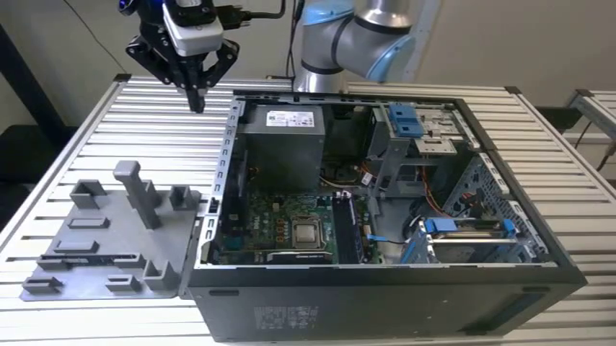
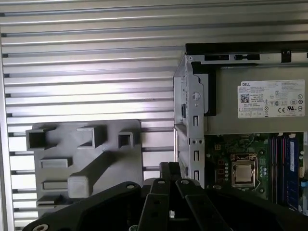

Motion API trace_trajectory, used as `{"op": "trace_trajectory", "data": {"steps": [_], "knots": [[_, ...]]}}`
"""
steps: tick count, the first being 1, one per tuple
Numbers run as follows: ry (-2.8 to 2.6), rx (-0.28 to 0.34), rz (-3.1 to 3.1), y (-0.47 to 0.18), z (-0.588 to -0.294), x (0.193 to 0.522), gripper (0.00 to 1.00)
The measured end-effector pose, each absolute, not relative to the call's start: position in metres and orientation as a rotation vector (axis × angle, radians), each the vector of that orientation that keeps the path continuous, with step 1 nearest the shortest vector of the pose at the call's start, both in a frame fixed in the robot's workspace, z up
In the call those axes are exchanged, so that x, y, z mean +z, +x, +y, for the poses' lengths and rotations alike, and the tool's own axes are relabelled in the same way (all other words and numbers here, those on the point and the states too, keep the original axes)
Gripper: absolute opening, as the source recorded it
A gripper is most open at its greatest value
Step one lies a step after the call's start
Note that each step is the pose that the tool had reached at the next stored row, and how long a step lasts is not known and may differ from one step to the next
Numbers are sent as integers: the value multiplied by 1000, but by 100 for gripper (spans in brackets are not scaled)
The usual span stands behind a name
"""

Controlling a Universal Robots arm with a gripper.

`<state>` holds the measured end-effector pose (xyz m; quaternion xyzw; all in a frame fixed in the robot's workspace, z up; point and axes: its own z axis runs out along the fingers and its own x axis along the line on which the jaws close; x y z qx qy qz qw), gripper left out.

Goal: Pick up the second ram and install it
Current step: 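Reach for the second ram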

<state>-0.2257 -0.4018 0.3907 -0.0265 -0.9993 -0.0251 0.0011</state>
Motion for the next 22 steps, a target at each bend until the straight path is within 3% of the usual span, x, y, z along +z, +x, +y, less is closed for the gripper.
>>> {"op": "trace_trajectory", "data": {"steps": [22], "knots": [[-48,-80,-3137,-303,-406,390,11]]}}
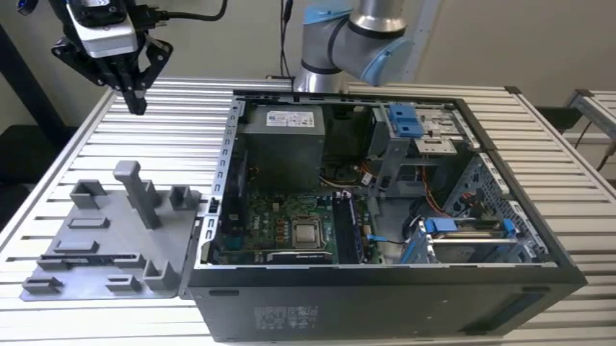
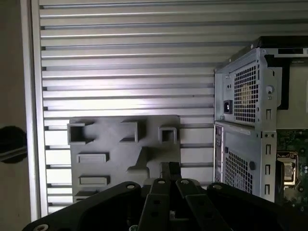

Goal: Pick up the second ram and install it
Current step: 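Reach for the second ram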

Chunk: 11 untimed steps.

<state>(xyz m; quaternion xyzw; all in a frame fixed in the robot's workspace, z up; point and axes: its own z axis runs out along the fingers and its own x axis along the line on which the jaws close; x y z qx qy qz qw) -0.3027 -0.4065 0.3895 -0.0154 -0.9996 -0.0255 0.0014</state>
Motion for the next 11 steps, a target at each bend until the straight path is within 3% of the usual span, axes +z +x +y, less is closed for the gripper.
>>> {"op": "trace_trajectory", "data": {"steps": [11], "knots": [[43,-80,-3136,-322,-406,389,11]]}}
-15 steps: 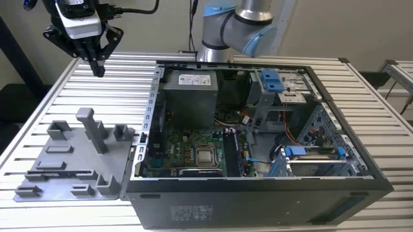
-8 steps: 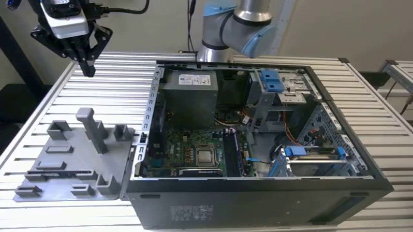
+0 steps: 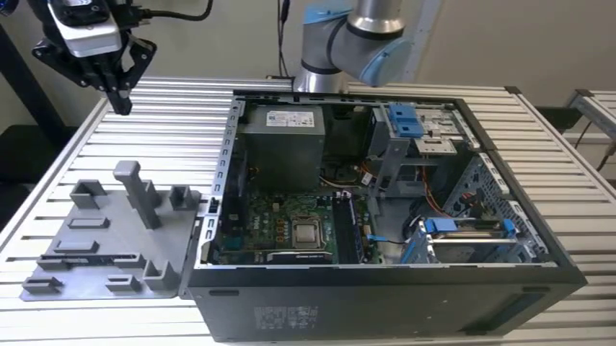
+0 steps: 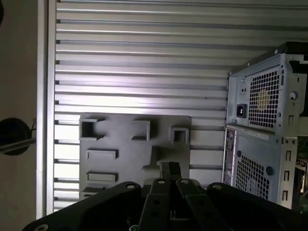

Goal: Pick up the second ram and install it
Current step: 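Reach for the second ram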

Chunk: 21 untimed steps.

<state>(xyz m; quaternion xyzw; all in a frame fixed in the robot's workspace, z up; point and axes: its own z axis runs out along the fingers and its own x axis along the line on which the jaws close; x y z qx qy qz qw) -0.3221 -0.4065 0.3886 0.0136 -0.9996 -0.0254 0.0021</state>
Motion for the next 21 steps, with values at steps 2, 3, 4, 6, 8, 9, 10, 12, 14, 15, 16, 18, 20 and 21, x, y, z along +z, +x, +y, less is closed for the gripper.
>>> {"op": "trace_trajectory", "data": {"steps": [2,3,4,6,8,9,10,12,14,15,16,18,20,21], "knots": [[48,-80,-3136,-328,-407,389,11],[49,-80,-3136,-332,-406,389,11],[50,-80,-3136,-335,-407,388,11],[51,-80,-3136,-341,-407,389,11],[52,-80,-3136,-349,-406,388,11],[53,-80,-3136,-352,-407,388,11],[54,-80,-3136,-356,-406,388,11],[56,-80,-3136,-364,-406,388,11],[59,-80,-3136,-372,-407,388,11],[60,-80,-3136,-375,-406,388,11],[61,-80,-3136,-378,-406,388,11],[65,-80,-3135,-384,-407,388,11],[69,-80,-3135,-389,-406,388,11],[70,-80,-3135,-392,-406,388,11]]}}
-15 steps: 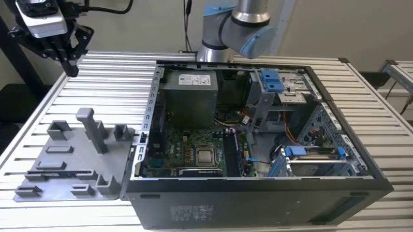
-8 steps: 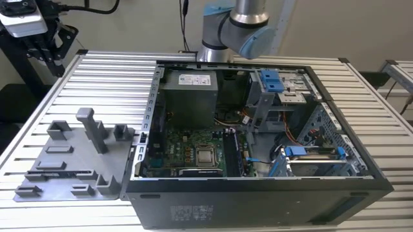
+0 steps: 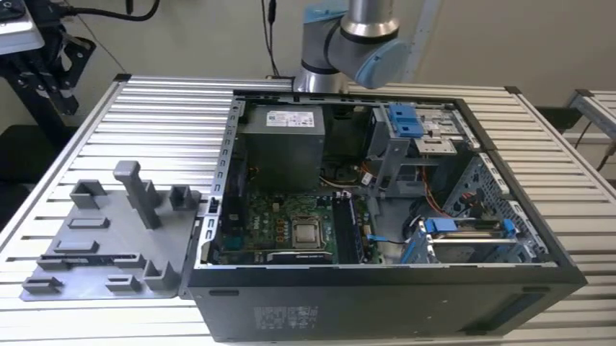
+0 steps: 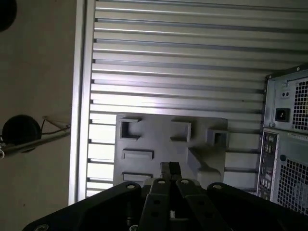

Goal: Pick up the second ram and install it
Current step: 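Reach for the second ram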

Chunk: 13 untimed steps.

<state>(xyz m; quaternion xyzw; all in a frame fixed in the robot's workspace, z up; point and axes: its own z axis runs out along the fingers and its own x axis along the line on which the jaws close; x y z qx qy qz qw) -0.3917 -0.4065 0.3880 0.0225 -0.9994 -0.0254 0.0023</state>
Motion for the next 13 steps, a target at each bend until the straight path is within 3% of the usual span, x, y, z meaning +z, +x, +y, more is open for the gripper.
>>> {"op": "trace_trajectory", "data": {"steps": [13], "knots": [[72,-80,-3135,-397,-415,388,11]]}}
